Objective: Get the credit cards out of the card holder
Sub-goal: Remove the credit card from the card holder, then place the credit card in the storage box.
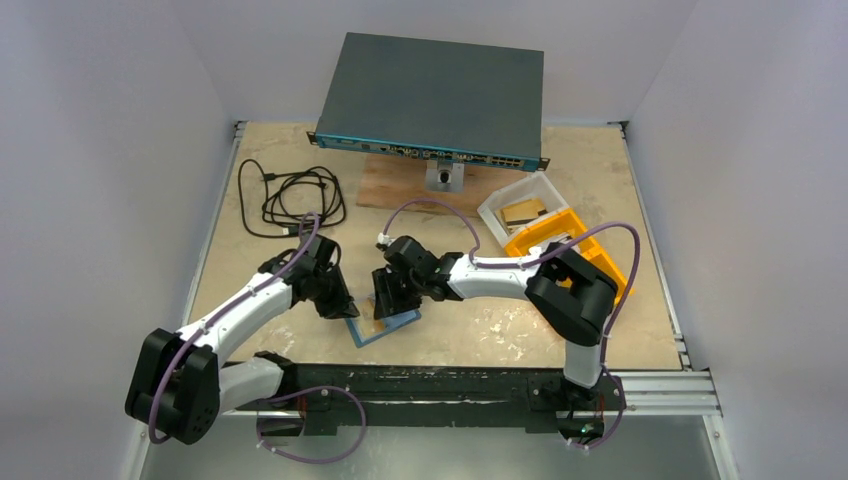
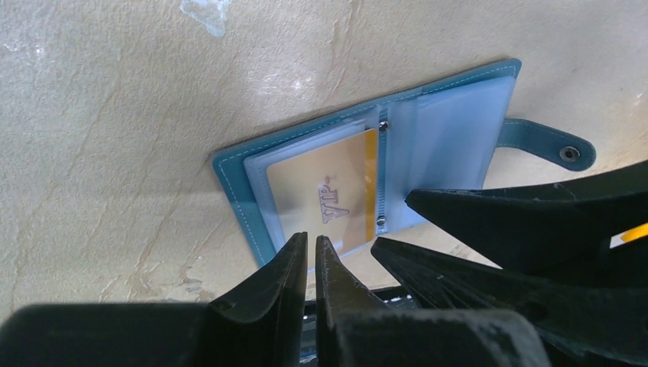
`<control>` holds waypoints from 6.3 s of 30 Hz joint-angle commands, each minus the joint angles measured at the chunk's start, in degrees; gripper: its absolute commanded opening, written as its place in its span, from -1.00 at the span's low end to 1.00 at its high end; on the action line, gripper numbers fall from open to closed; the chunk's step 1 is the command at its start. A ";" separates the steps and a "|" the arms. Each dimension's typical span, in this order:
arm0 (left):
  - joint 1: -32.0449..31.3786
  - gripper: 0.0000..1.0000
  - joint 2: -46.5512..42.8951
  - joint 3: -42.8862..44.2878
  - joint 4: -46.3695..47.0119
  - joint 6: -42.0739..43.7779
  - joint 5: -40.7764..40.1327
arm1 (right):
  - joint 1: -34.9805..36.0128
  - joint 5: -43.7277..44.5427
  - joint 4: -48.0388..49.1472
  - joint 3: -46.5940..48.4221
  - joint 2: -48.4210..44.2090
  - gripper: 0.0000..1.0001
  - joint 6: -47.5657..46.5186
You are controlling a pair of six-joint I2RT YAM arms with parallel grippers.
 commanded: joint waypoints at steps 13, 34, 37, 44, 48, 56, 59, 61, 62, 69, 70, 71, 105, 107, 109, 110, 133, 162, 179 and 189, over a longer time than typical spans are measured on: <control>0.28 -0.94 2.01 -1.16 1.47 0.08 -1.29 | 0.17 -3.70 6.48 -0.17 1.77 -0.17 1.75; 0.27 -0.92 4.44 -2.39 4.11 0.71 -1.24 | -0.36 -5.68 10.00 -2.95 3.53 -0.18 3.36; 0.18 -0.92 5.27 -1.95 4.30 1.07 -1.13 | -0.34 -6.40 11.02 -3.64 3.76 -0.18 3.99; -0.74 -0.90 8.75 -0.75 4.62 1.68 -1.42 | -2.33 -10.94 17.01 -7.30 3.98 -0.18 6.71; -1.40 -0.89 10.83 -0.14 4.64 1.31 -1.91 | -4.34 -13.57 21.39 -10.41 3.31 -0.18 8.55; -1.46 -1.00 12.92 0.04 5.04 1.26 -2.18 | -7.55 -19.55 31.92 -16.27 3.07 -0.38 13.95; -1.41 -1.00 13.19 0.04 4.85 1.25 -2.50 | -8.14 -21.24 35.88 -17.60 3.61 -0.50 16.14; -1.43 -1.00 13.36 0.01 4.69 1.26 -2.49 | -8.44 -21.93 37.59 -18.13 4.04 -0.58 17.16; -1.40 -1.00 13.47 0.05 4.58 1.27 -2.61 | -8.55 -22.13 38.35 -18.38 4.09 -0.62 17.57; -1.41 -1.00 13.89 0.20 3.81 1.42 -3.42 | -8.93 -21.90 39.14 -19.01 3.83 -0.85 18.29; -1.42 -1.00 14.00 0.31 3.59 1.44 -3.61 | -8.95 -21.67 38.93 -19.07 3.69 -0.89 18.29; -1.40 -1.00 14.21 0.46 3.38 1.48 -3.73 | -9.02 -21.31 38.59 -19.17 3.52 -0.92 18.21; -1.40 -1.00 17.62 1.09 4.17 3.13 -2.66 | -10.44 -16.74 34.27 -21.89 -0.19 -0.64 15.27; -1.49 -1.00 17.71 1.09 4.34 3.19 -2.53 | -10.44 -17.91 35.47 -21.66 1.00 -0.59 15.89; -1.49 -1.00 17.78 1.26 4.30 3.18 -2.51 | -10.38 -18.61 36.67 -21.39 1.69 -0.57 16.40; -1.49 -1.00 17.80 1.33 4.28 3.17 -2.57 | -10.41 -18.75 36.80 -21.38 1.88 -0.57 16.56; -1.49 -1.00 17.47 1.79 2.41 2.83 -5.13 | -13.48 -16.45 32.51 -25.17 -2.36 -0.63 13.20; -1.49 -1.00 14.11 1.90 2.60 3.79 -2.93 | -17.30 -11.15 22.44 -28.56 -15.30 -1.00 11.14; -1.66 0.09 0.41 13.13 -1.34 9.26 6.68 | -19.97 5.67 -3.22 -25.44 -43.35 -1.00 14.97; -1.66 0.36 -1.41 14.98 -2.23 12.10 9.78 | -34.86 14.70 -11.58 -24.14 -54.52 -1.00 18.02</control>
